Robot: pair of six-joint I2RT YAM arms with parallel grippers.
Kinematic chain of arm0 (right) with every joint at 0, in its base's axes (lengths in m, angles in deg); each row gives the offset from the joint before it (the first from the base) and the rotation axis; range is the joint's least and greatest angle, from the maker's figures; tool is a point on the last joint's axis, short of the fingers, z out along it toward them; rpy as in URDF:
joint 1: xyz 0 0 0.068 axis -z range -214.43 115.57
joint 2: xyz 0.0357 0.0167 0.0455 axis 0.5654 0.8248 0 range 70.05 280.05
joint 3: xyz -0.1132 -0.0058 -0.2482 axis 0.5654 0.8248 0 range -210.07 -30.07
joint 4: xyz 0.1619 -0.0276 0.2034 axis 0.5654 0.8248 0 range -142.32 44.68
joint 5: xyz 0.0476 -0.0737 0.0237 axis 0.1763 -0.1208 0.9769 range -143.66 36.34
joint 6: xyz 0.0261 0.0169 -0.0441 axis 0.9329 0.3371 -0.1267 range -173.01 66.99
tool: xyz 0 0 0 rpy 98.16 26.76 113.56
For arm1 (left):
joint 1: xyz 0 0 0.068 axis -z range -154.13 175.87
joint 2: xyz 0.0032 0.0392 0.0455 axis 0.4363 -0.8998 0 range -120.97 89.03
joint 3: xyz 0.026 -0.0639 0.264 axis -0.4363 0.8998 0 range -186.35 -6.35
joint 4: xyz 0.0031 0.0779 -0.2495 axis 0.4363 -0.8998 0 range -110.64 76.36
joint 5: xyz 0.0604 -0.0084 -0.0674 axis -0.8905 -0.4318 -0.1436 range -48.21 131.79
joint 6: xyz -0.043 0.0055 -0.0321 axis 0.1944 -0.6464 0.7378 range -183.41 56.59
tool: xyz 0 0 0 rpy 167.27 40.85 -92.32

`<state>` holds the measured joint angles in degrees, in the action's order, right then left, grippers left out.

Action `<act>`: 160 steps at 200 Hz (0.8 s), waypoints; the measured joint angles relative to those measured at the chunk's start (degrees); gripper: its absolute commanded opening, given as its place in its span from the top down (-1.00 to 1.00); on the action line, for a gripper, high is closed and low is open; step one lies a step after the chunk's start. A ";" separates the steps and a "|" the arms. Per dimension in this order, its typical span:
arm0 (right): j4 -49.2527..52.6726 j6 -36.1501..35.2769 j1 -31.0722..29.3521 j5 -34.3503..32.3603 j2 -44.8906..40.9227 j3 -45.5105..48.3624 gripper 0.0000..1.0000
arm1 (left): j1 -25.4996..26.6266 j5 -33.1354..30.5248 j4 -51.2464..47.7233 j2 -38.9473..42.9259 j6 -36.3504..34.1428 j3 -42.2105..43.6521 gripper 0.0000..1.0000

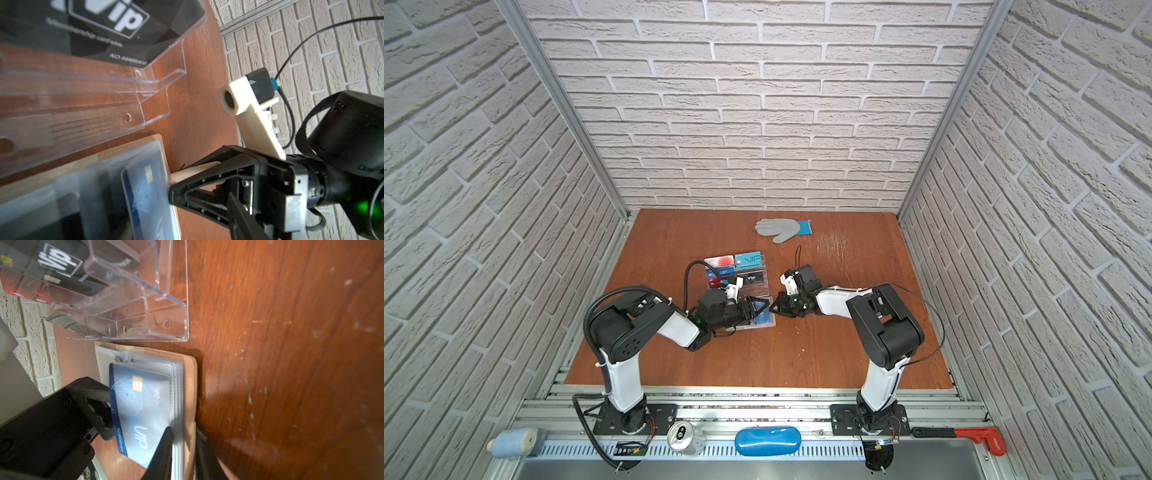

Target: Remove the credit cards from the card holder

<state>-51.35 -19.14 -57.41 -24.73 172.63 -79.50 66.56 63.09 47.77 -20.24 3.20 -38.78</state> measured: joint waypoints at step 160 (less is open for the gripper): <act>1.01 -0.09 1.31 -1.73 -2.01 1.27 0.47 | 0.28 0.76 -0.57 -0.59 -1.03 -1.01 -0.20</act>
<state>-50.34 -19.23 -56.10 -26.45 170.62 -78.23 66.84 63.86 47.20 -20.83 2.17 -39.78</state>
